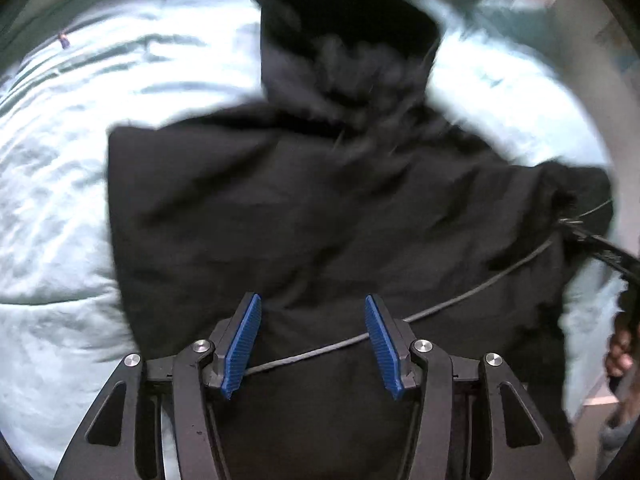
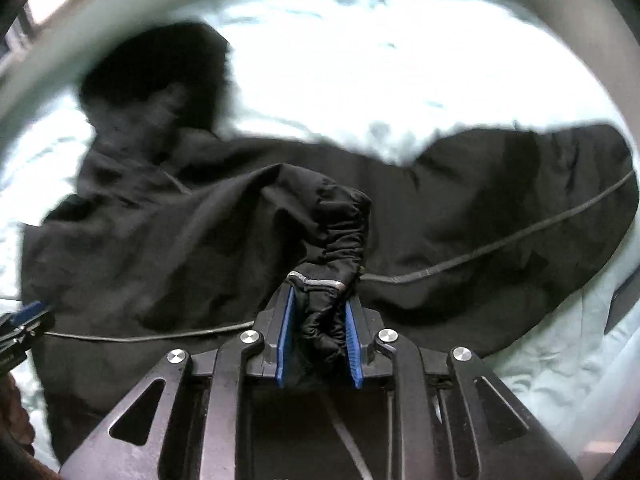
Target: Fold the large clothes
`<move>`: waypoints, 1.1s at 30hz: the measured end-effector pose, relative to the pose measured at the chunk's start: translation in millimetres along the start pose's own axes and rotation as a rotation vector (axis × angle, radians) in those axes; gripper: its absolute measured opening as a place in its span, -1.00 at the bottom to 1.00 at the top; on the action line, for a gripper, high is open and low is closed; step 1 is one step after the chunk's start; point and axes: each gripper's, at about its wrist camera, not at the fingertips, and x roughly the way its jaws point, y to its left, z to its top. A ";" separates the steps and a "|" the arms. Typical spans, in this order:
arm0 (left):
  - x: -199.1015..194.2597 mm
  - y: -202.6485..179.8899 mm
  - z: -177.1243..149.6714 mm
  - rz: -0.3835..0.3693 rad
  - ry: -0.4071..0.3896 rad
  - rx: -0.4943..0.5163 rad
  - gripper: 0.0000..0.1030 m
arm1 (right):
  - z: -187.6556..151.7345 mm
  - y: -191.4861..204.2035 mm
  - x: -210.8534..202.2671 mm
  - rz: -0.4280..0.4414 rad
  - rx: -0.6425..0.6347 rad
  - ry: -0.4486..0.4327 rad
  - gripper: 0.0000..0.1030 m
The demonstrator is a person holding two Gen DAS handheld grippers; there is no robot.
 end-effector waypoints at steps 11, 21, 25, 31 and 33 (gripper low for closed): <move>-9.8 -12.2 2.1 0.095 -0.017 0.041 0.08 | -3.5 12.5 31.1 -0.086 -0.083 0.088 -0.20; -9.1 20.5 -41.0 0.179 0.048 -0.067 0.08 | -34.1 78.0 26.8 0.074 -0.164 0.093 0.09; -5.6 16.8 -40.5 0.201 0.043 -0.044 0.08 | -43.1 76.6 66.7 0.074 -0.124 0.175 0.09; -40.5 17.6 -45.3 0.161 0.010 -0.061 0.08 | -35.3 72.5 29.5 0.083 -0.102 0.162 0.08; -62.3 16.1 -55.6 0.158 -0.015 -0.063 0.08 | -40.7 68.0 6.9 0.118 -0.086 0.136 0.10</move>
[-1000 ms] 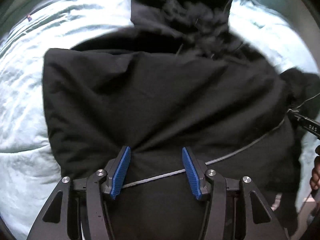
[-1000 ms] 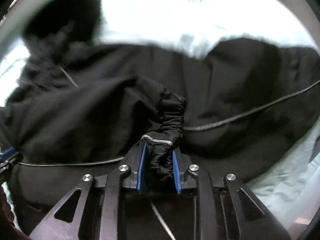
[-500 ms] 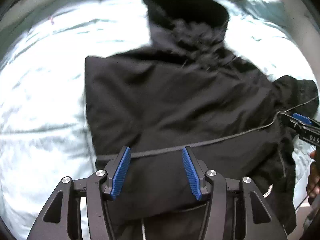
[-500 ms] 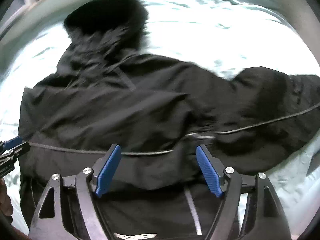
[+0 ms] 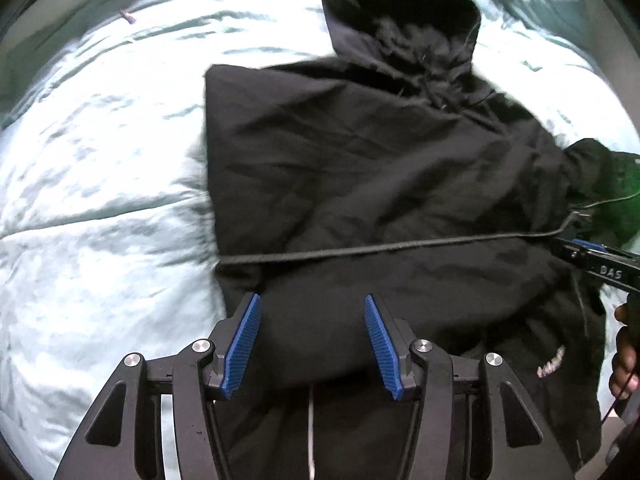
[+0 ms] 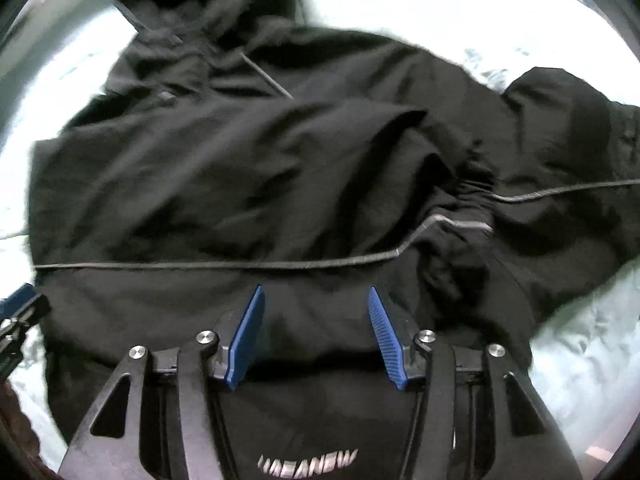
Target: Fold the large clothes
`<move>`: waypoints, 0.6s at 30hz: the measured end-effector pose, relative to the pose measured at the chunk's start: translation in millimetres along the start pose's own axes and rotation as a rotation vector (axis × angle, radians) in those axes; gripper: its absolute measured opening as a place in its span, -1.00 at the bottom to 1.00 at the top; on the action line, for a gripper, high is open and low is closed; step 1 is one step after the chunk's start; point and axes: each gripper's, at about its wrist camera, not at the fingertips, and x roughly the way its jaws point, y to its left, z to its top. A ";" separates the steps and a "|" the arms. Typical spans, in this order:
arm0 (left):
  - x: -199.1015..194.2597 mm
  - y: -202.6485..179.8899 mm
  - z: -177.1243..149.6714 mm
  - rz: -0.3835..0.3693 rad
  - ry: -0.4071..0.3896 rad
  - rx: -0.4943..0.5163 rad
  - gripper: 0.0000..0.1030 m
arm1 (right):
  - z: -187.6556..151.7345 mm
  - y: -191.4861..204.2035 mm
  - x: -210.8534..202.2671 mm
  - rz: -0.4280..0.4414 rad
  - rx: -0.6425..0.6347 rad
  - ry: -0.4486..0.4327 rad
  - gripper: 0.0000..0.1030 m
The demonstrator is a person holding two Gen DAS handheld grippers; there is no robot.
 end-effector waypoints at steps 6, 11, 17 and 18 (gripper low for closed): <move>-67.5 6.9 -49.3 -0.023 -0.070 0.002 0.08 | -34.2 -4.0 -60.3 0.024 0.024 -0.064 0.12; -107.3 -12.5 -71.7 -0.005 -0.134 -0.003 0.08 | -58.7 -16.9 -100.9 0.070 0.043 -0.125 0.12; -130.5 -69.8 -77.6 -0.008 -0.171 -0.033 0.08 | -65.6 -64.0 -130.1 0.084 0.013 -0.180 0.13; -131.7 -84.4 -77.1 -0.012 -0.171 -0.037 0.08 | -66.8 -78.1 -133.1 0.083 0.008 -0.182 0.13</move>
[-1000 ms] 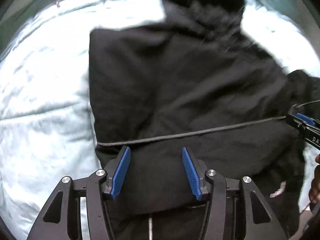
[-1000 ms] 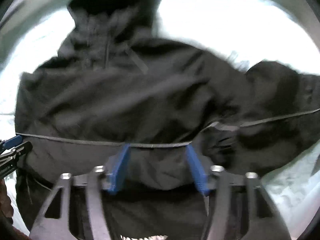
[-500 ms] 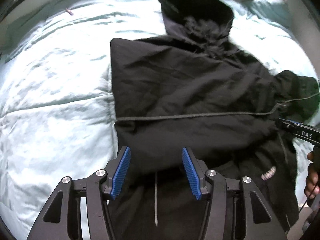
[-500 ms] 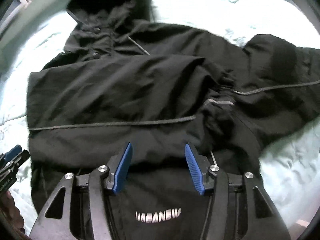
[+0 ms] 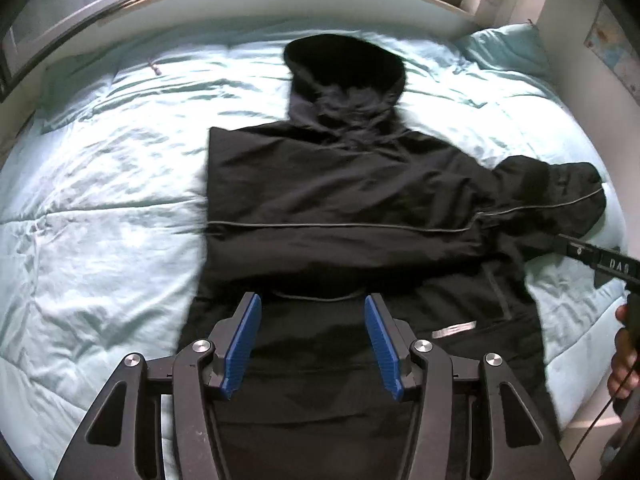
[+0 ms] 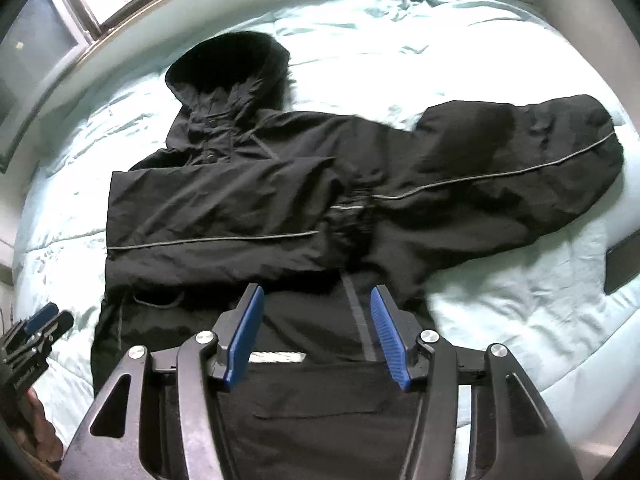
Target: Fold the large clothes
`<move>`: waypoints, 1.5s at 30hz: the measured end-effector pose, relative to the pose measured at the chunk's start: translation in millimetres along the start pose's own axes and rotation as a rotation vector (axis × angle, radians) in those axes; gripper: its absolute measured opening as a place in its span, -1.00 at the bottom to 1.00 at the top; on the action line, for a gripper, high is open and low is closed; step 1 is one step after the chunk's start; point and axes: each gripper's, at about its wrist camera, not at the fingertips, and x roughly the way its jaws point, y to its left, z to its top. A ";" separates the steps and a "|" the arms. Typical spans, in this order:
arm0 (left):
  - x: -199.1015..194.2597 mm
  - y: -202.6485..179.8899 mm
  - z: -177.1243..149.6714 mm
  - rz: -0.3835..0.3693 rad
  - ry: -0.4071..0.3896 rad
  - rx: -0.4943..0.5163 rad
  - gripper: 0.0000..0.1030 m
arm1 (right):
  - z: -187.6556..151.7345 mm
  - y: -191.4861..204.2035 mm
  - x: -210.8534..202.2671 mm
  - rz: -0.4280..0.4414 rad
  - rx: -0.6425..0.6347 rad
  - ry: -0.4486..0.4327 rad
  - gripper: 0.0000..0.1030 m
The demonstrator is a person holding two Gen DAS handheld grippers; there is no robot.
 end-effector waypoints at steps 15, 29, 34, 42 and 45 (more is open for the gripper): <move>38.8 -223.2 14.2 -0.097 0.004 0.033 0.08 | 33.8 -265.4 -49.9 -0.125 0.137 -0.063 0.21; 96.4 -284.5 66.7 -0.008 0.086 0.081 0.08 | 127.9 -453.5 -0.9 -0.147 0.459 -0.108 0.43; 143.2 -327.4 90.3 -0.057 0.126 0.154 0.08 | 134.5 -456.6 24.4 -0.128 0.434 -0.090 0.41; 227.7 -404.4 117.2 -0.180 0.239 0.229 0.07 | 128.9 -441.7 -22.6 -0.056 0.370 -0.204 -0.57; 267.5 -421.1 115.1 -0.130 0.332 0.248 0.08 | 121.3 -459.6 -6.0 -0.095 0.417 -0.155 -0.60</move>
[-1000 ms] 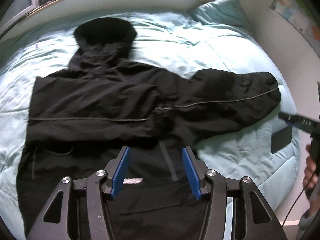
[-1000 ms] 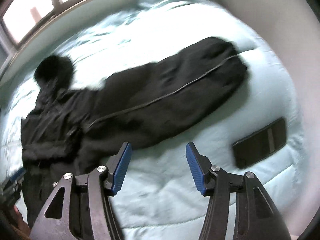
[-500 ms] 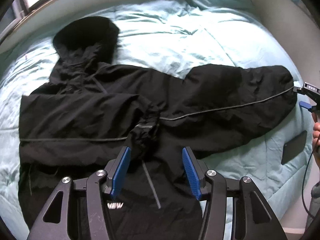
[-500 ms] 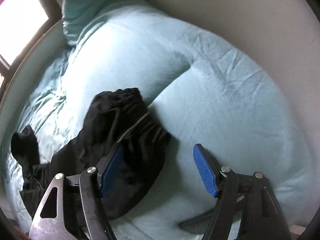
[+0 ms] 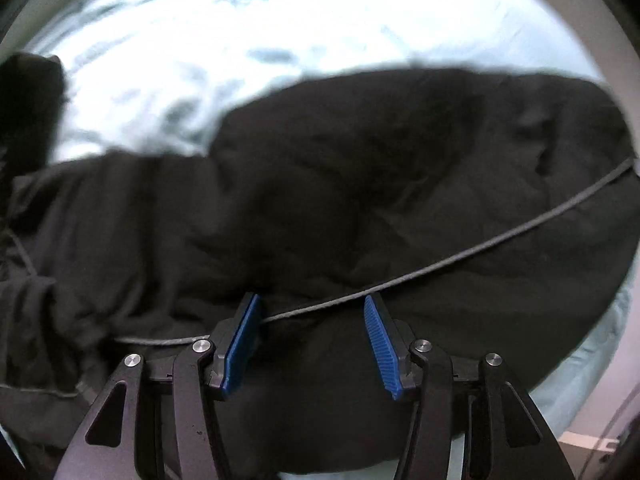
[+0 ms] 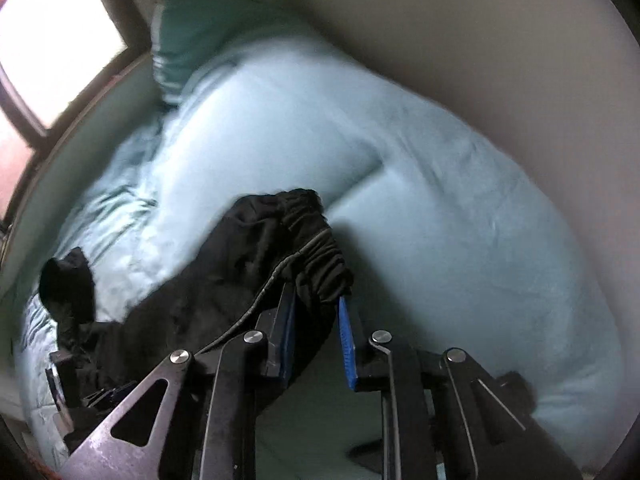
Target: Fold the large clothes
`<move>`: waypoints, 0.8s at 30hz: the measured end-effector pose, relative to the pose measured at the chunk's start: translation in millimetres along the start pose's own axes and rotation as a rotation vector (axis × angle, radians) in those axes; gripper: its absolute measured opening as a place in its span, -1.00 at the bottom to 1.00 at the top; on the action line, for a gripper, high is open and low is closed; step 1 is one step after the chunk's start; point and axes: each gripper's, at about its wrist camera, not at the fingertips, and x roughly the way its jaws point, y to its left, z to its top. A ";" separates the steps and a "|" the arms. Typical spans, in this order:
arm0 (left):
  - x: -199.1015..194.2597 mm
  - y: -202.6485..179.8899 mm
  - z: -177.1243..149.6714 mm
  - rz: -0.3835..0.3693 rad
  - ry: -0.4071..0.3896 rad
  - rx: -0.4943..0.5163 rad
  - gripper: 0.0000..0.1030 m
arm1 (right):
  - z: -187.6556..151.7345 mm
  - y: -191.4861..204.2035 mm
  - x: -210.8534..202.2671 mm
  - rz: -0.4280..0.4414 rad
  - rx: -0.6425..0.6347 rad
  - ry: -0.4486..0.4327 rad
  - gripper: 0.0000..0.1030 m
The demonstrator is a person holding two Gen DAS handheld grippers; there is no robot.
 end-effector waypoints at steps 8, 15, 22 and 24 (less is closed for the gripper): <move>-4.3 12.3 -8.1 -0.040 -0.004 -0.004 0.09 | -5.7 13.1 23.3 -0.096 -0.035 0.043 -0.62; -67.4 65.3 -48.1 -0.063 -0.125 -0.079 0.09 | -13.7 71.6 -28.0 0.101 -0.093 0.004 -0.62; -123.6 144.0 -101.3 -0.011 -0.222 -0.184 0.09 | -50.4 184.2 -50.4 0.227 -0.259 0.011 -0.62; -138.2 166.4 -116.4 0.018 -0.241 -0.200 0.09 | -68.8 221.6 -50.5 0.252 -0.309 0.032 -0.63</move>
